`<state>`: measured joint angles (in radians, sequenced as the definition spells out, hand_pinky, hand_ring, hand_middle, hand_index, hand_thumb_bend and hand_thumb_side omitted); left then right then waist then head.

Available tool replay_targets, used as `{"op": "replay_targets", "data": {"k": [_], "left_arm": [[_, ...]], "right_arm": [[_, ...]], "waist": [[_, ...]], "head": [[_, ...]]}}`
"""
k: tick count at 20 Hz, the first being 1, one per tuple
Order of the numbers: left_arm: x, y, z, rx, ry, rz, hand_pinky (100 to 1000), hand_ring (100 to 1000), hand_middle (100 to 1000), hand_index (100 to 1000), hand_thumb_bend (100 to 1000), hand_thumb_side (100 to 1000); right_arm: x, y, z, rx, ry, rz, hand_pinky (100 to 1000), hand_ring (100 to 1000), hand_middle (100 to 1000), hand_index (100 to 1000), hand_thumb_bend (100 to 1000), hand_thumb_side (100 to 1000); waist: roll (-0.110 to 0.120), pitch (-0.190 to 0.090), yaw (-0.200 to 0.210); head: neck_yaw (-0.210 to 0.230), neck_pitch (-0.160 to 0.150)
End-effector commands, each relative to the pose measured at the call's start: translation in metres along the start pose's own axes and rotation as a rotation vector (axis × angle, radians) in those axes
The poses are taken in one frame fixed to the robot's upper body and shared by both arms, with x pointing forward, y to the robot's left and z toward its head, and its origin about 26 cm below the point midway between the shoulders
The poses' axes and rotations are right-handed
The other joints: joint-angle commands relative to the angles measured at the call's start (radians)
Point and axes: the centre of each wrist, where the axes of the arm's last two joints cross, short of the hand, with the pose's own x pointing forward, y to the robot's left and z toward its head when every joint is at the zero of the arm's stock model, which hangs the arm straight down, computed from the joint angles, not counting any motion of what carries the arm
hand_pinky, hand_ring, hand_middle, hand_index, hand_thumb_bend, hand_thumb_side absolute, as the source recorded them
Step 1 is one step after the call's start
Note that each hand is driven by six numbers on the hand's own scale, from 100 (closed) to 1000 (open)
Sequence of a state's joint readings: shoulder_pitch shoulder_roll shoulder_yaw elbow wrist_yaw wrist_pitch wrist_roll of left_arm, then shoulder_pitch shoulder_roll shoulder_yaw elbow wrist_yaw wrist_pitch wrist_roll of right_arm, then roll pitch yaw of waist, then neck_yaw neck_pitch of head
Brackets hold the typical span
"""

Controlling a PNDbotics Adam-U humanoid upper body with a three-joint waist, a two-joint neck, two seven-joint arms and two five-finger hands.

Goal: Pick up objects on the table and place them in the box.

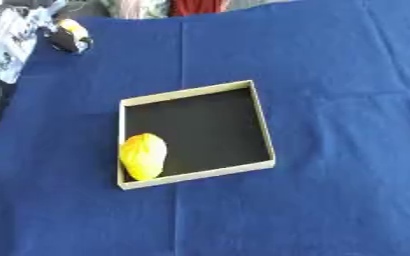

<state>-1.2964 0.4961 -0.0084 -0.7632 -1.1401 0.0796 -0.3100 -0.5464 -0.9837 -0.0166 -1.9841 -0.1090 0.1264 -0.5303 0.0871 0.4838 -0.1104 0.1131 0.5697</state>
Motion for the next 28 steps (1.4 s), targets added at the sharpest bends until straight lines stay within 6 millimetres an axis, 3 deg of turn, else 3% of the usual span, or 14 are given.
{"op": "replay_targets", "data": {"k": [1,13,18,20,24,28], "left_arm": [[-0.02,0.027,0.003,0.054,0.062,-0.001,899,962,888,937,346,100],[-0.043,0.04,0.006,0.194,0.233,-0.017,893,962,890,943,351,100],[-0.046,0.033,0.004,0.108,0.263,-0.007,883,952,874,931,381,100],[-0.046,0.03,0.004,0.061,0.279,-0.009,871,940,856,917,351,100],[-0.046,0.03,0.004,0.055,0.301,-0.024,830,862,792,855,297,100],[-0.047,0.028,0.005,0.121,0.33,-0.081,729,701,627,705,214,100]], "right_arm": [[0.011,-0.008,-0.008,0.005,-0.055,0.031,814,902,800,814,100,907],[0.013,-0.005,-0.01,0.015,-0.07,0.035,815,904,799,814,100,917],[0.012,-0.005,-0.009,0.007,-0.061,0.041,814,905,799,815,100,915],[0.012,-0.004,-0.008,0.006,-0.06,0.041,814,905,799,815,100,914],[0.011,-0.003,-0.007,0.011,-0.053,0.043,815,906,798,815,100,917],[0.009,-0.002,-0.005,0.016,-0.041,0.047,815,906,798,815,100,919]], "waist": [[-0.003,-0.017,-0.006],[0.009,0.037,-0.041],[0.011,0.051,-0.045],[0.012,0.053,-0.044],[0.014,0.054,-0.046],[0.016,0.052,-0.049]], "head": [[0.012,-0.013],[0.065,-0.046],[0.076,-0.047],[0.08,-0.045],[0.083,-0.044],[0.086,-0.041]]}}
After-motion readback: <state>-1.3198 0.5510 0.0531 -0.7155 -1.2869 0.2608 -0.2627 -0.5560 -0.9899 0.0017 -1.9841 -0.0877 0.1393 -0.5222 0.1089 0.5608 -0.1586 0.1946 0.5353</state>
